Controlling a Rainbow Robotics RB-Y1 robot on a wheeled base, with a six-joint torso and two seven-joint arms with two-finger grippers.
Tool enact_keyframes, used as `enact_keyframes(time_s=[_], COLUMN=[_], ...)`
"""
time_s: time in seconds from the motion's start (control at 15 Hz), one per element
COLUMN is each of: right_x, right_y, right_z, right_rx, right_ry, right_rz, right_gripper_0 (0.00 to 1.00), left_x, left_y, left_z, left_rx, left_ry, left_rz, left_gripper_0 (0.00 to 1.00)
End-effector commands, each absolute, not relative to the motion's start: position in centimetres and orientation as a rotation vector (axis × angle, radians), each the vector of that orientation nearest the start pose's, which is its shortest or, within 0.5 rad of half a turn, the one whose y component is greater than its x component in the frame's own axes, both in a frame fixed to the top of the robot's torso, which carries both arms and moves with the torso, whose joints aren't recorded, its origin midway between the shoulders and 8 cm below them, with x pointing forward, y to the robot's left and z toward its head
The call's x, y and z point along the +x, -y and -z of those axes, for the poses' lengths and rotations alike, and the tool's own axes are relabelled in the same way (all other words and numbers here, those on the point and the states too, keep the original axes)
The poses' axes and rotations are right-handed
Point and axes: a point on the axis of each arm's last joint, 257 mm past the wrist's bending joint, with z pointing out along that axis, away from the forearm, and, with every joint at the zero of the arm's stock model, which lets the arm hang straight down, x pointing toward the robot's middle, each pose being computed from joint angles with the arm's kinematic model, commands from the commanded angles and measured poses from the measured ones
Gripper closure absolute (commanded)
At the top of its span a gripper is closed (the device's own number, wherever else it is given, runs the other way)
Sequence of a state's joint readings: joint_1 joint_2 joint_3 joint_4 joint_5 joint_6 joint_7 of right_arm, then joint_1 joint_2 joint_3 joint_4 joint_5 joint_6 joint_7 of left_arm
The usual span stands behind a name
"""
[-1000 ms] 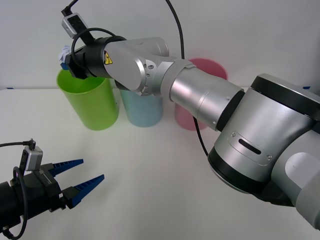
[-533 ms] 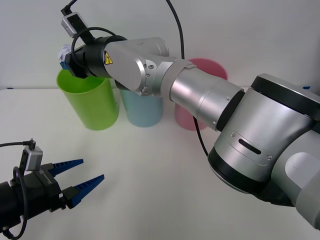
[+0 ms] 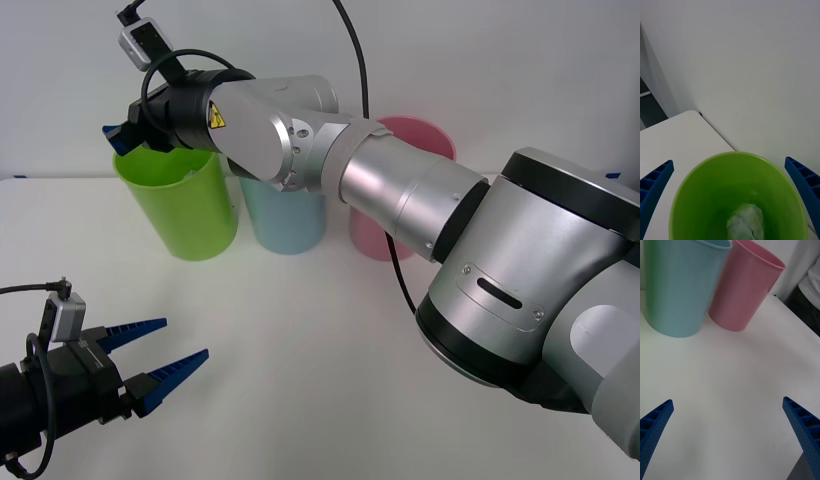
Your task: Put cans in the blue bin and PET bottles in the pink bin and trash in the green bin.
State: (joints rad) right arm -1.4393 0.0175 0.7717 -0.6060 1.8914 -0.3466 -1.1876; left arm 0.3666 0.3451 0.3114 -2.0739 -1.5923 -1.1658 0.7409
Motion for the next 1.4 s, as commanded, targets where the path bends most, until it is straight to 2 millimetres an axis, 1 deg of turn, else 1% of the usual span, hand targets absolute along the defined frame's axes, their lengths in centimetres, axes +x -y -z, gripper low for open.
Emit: enact_keyframes(time_s=[0.07,0.27,0.33,0.4,0.47,0.53,0.6,0.67,0.73,0.87,0.93,1.0,1.13,1.2,1.33,1.4], right_x=[59.5,59.5,59.4,58.7,57.5,57.2,57.2,57.1,56.9,56.2,55.3,54.6,53.3,52.1,50.0,48.7], right_y=[-25.6,-25.7,-25.9,-26.7,-27.8,-27.2,-25.9,-24.3,-21.7,-17.3,-14.5,-11.9,-7.7,-5.1,-1.3,0.9], right_z=[3.3,3.3,2.2,0.9,-0.3,-2.3,-3.9,-5.2,-6.5,-8.0,-8.8,-9.1,-9.4,-9.4,-9.0,-8.0], right_rx=[-0.937,-0.934,-0.917,-0.91,-0.922,-0.93,-0.921,-0.916,-0.917,-0.923,-0.932,-0.935,-0.937,-0.93,-0.922,-0.918], right_ry=[-1.613,-1.614,-1.602,-1.58,-1.553,-1.535,-1.518,-1.5,-1.477,-1.457,-1.443,-1.432,-1.414,-1.407,-1.394,-1.394], right_rz=[-0.539,-0.545,-0.569,-0.605,-0.642,-0.671,-0.697,-0.726,-0.749,-0.776,-0.793,-0.8,-0.807,-0.822,-0.826,-0.814], right_gripper_0=[0.0,0.0,0.0,0.0,0.0,0.0,0.0,0.0,0.0,0.0,0.0,0.0,0.0,0.0,0.0,0.0], left_x=[34.0,34.0,34.0,34.0,34.0,34.0,34.0,34.0,34.0,34.0,34.0,34.0,34.0,34.0,34.0,34.0], left_y=[-20.6,-20.6,-20.6,-20.6,-20.6,-20.6,-20.6,-20.6,-20.6,-20.6,-20.6,-20.6,-20.6,-20.6,-20.6,-20.6], left_z=[21.8,21.8,21.8,21.8,21.8,21.8,21.8,21.8,21.8,21.8,21.8,21.8,21.8,21.8,21.8,21.8], left_rx=[0.498,0.498,0.498,0.498,0.498,0.498,0.498,0.498,0.498,0.498,0.498,0.498,0.498,0.498,0.498,0.498], left_ry=[-1.905,-1.905,-1.905,-1.905,-1.905,-1.905,-1.905,-1.905,-1.905,-1.905,-1.905,-1.905,-1.905,-1.905,-1.905,-1.905], left_rz=[0.77,0.77,0.77,0.77,0.77,0.77,0.77,0.77,0.77,0.77,0.77,0.77,0.77,0.77,0.77,0.77], left_gripper_0=[0.0,0.0,0.0,0.0,0.0,0.0,0.0,0.0,0.0,0.0,0.0,0.0,0.0,0.0,0.0,0.0])
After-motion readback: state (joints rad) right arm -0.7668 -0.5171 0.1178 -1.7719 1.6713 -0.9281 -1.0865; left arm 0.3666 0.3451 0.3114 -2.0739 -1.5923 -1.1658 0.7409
